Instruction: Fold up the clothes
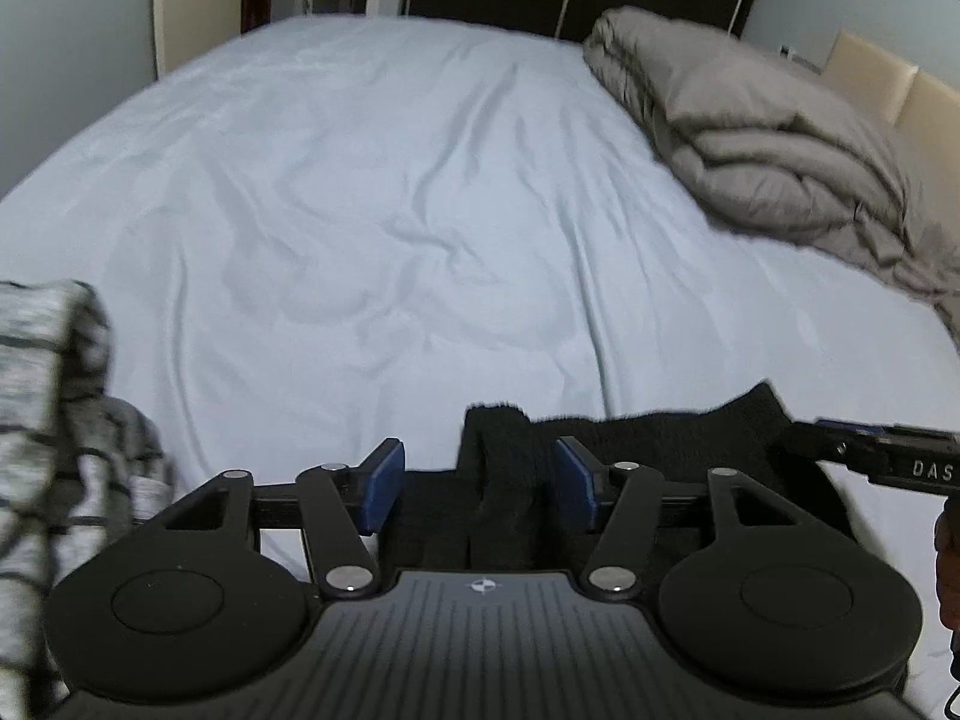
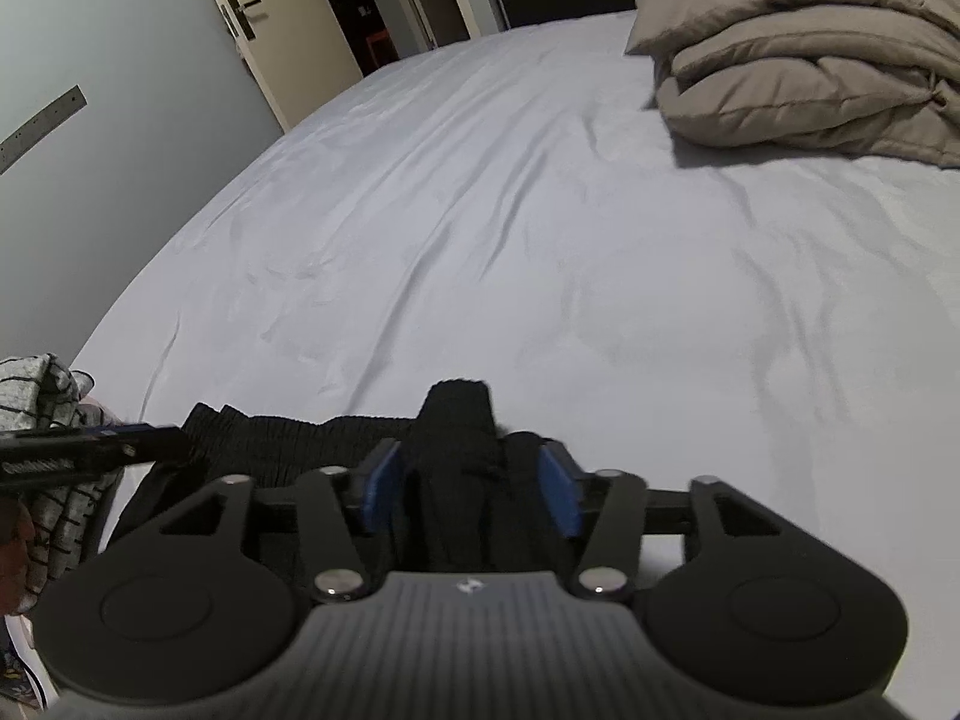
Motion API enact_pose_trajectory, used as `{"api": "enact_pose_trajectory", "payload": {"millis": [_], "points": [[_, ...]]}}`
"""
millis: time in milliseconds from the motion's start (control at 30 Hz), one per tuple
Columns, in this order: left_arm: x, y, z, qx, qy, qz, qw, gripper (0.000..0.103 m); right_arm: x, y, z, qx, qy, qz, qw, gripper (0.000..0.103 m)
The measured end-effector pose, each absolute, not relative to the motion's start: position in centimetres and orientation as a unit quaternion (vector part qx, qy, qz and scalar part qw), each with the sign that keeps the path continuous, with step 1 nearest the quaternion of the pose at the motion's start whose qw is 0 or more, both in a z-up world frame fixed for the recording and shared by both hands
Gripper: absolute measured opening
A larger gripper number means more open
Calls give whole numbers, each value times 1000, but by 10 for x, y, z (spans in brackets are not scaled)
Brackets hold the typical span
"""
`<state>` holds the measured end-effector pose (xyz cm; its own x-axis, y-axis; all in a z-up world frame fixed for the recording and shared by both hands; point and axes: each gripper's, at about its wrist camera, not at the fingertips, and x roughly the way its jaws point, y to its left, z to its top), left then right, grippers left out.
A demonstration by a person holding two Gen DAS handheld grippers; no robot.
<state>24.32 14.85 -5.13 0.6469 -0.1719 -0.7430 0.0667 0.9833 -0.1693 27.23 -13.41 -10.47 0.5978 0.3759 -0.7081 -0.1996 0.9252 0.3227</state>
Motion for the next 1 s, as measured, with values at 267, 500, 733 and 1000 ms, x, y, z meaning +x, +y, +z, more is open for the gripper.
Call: {"api": "enact_pose_trajectory", "payload": {"millis": [267, 500, 733, 1000], "points": [[213, 163, -51, -77, 442, -65, 891, 64, 251, -159, -90, 117, 427, 167, 881, 80], [195, 171, -75, -116, 472, -67, 871, 65, 235, -169, -101, 130, 456, 187, 860, 82], [198, 175, -96, -153, 490, -65, 856, 69, 234, -176, -127, 155, 487, 180, 841, 82], [200, 167, -106, -142, 482, -69, 862, 72, 244, -167, -141, 175, 485, 182, 837, 81]]}}
